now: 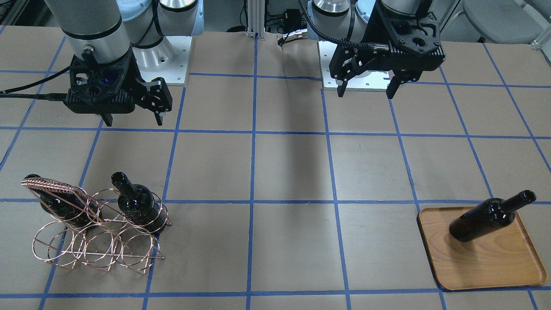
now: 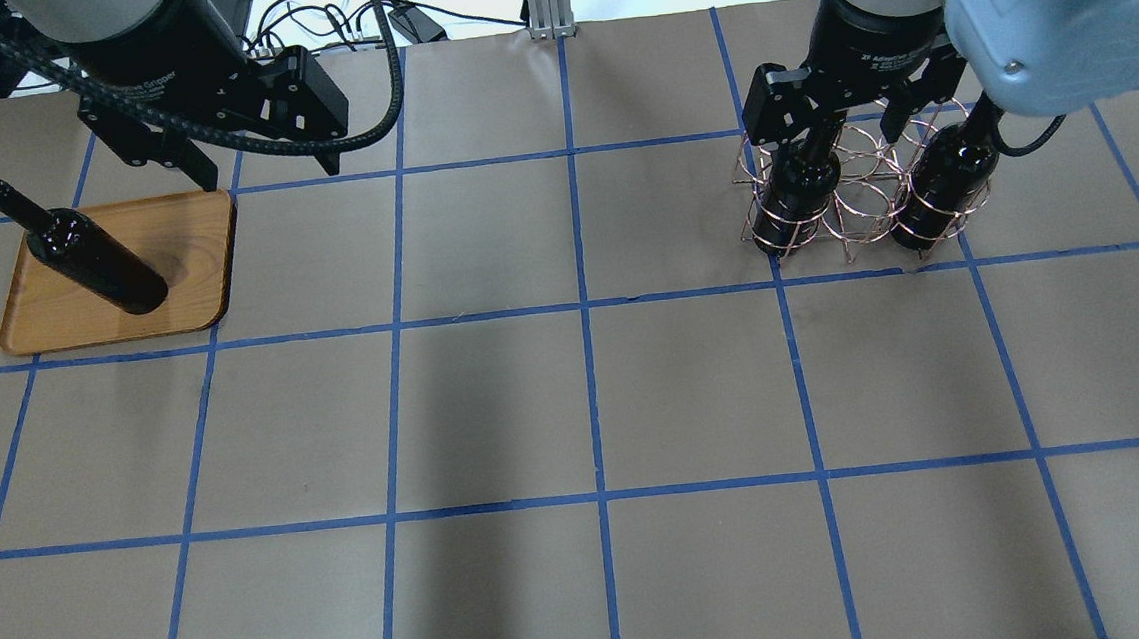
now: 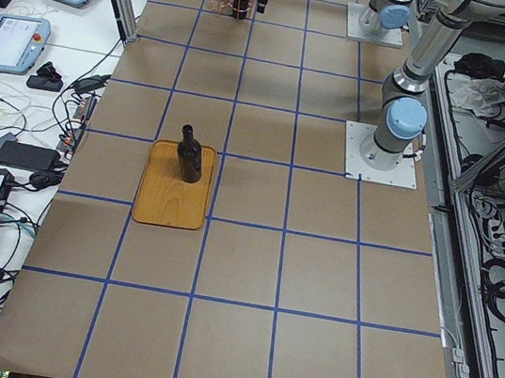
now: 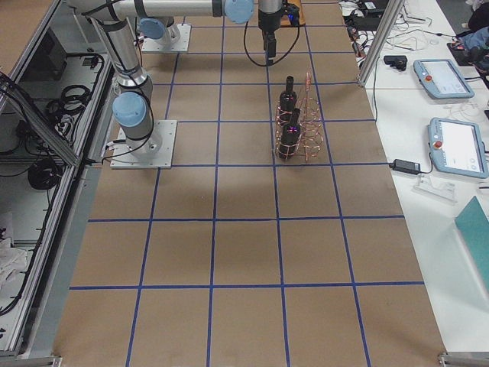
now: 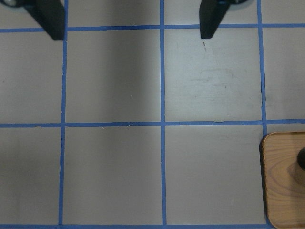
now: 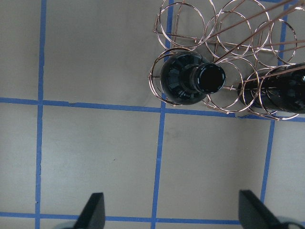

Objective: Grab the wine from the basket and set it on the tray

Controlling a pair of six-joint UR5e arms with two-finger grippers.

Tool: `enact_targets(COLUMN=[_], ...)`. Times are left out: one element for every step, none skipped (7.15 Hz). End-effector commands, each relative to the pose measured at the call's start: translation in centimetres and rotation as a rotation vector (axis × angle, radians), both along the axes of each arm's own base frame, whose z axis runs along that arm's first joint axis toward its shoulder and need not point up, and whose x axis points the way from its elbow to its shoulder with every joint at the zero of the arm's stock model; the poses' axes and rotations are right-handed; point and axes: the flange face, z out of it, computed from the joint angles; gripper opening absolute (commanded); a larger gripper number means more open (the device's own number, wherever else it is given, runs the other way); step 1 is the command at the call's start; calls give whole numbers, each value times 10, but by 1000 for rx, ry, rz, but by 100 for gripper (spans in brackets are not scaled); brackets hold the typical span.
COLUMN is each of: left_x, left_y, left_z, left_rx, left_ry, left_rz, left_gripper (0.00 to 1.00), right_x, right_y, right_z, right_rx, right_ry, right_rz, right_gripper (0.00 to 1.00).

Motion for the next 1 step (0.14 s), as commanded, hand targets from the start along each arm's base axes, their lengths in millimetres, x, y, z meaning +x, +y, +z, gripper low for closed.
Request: enact_targets(left_x=[2], left_y=[4], left_z=[2], left_rx=[-3], left_ry=[-9], left_rz=[3], left_gripper=[100], right_x=[0], right_y=[0], right_z=[0], right_rx=[-1], right_ry=[0], right_rz=[-1], right_gripper=[100])
